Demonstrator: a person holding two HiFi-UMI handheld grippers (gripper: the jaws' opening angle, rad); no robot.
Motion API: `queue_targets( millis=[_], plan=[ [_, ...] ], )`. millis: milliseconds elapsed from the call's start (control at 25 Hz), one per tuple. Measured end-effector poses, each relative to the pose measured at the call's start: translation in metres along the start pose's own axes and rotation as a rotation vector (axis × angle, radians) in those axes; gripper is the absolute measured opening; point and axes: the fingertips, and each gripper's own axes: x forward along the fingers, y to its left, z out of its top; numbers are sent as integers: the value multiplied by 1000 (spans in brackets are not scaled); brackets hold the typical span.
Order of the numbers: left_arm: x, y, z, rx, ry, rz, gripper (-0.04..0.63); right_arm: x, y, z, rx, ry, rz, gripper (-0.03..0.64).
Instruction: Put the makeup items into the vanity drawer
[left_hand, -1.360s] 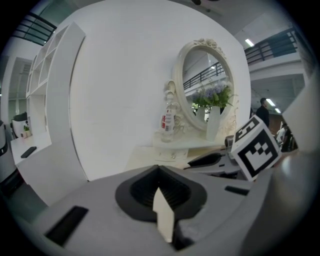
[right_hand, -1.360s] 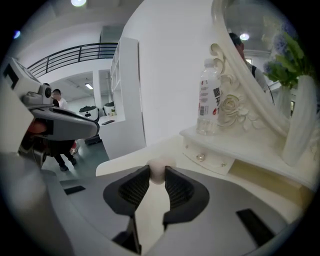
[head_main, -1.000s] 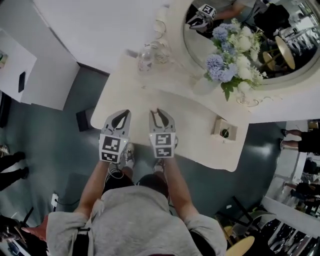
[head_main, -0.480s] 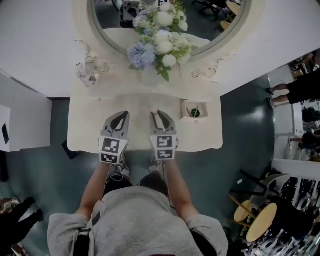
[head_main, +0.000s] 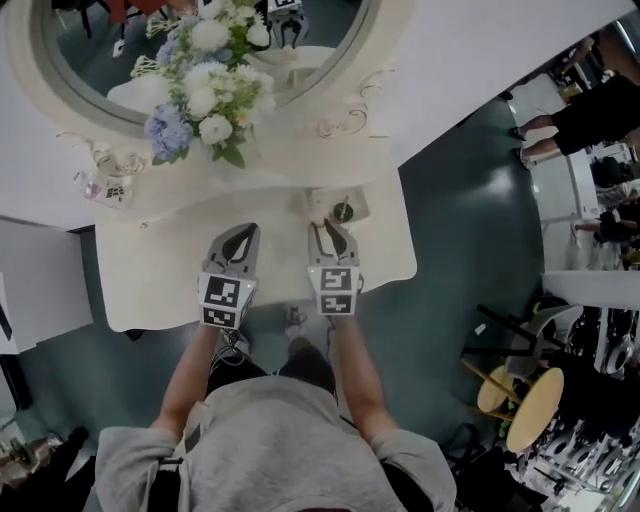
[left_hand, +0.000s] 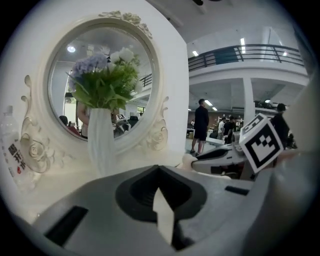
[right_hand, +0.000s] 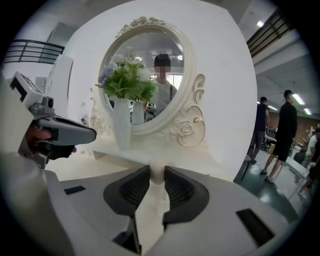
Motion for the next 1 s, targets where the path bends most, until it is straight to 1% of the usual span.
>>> queue_targets(
  millis=[160,280,520,600,640,840,1000],
  plan=[
    [32,-20,-5,5,31,-30,2,12,-36,-21,19,38,-21,104],
    [53,-28,-14,-6,53,-38,2,24,-57,-41,36,73,-28,106],
    [82,-39,-35,-21,102,-39,2,42,-81,-68,62,116,-16,120],
    [85,-42,-38,-19,116,-43,2,45,-83,-71,78,113,-4,138],
    [86,-43,-39,-16,121,-45,2,46,-83,-71,86,109,1,158],
    [88,-45,-36,-18,112,-37,2,43,-88,-69,97,99,5,158],
    [83,-45,-22,-3,87,-19,2,34,-87,-52,76,65,11,158]
  ],
)
